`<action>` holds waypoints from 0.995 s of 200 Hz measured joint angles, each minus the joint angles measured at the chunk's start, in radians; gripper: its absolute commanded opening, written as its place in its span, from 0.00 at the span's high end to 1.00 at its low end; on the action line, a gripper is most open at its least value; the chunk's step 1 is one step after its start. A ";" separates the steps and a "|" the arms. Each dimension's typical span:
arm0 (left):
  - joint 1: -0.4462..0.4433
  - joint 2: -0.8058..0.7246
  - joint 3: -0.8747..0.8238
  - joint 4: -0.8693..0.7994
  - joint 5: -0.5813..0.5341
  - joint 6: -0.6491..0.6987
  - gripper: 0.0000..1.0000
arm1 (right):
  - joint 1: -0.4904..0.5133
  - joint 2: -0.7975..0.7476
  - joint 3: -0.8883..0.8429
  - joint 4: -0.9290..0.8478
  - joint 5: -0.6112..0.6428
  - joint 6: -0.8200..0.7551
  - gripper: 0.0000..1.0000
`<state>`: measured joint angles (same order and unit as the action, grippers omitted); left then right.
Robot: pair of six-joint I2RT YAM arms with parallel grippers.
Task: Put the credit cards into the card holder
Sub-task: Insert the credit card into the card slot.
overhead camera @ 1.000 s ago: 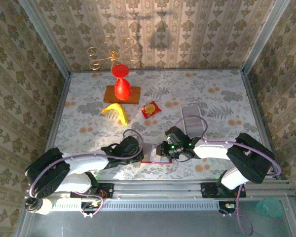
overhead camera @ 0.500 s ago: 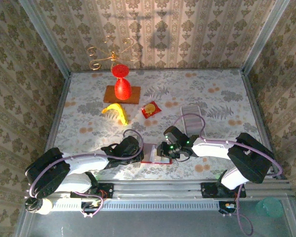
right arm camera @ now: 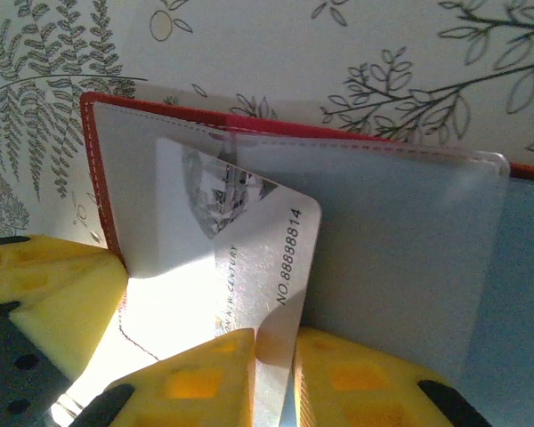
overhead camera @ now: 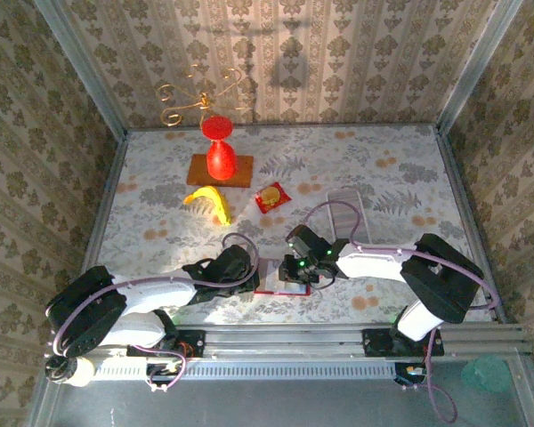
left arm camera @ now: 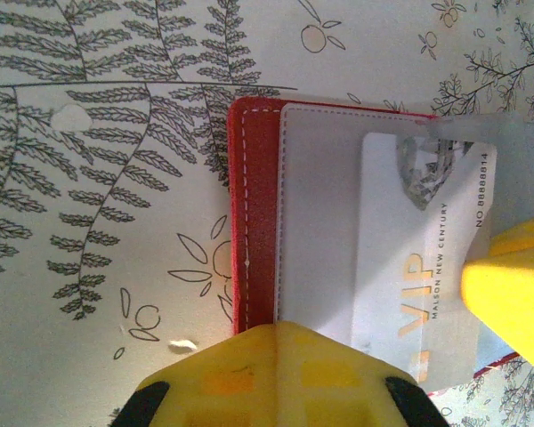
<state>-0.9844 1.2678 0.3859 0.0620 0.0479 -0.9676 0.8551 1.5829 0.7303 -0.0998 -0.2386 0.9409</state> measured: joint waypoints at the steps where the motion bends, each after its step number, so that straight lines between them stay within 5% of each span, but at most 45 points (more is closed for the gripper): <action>1: 0.000 0.000 0.000 0.000 0.000 0.000 1.00 | 0.000 0.000 0.000 0.000 0.000 0.000 0.82; 127: -0.030 -0.013 -0.038 0.063 -0.041 -0.043 1.00 | 0.025 0.048 0.043 -0.003 0.005 0.001 0.82; 199: -0.030 -0.045 -0.073 0.095 -0.033 -0.062 0.89 | 0.031 0.049 0.043 -0.003 0.021 0.001 0.83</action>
<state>-1.0142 1.2232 0.3130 0.1570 0.0151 -1.0294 0.8860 1.6318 0.7734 -0.1024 -0.2180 0.9417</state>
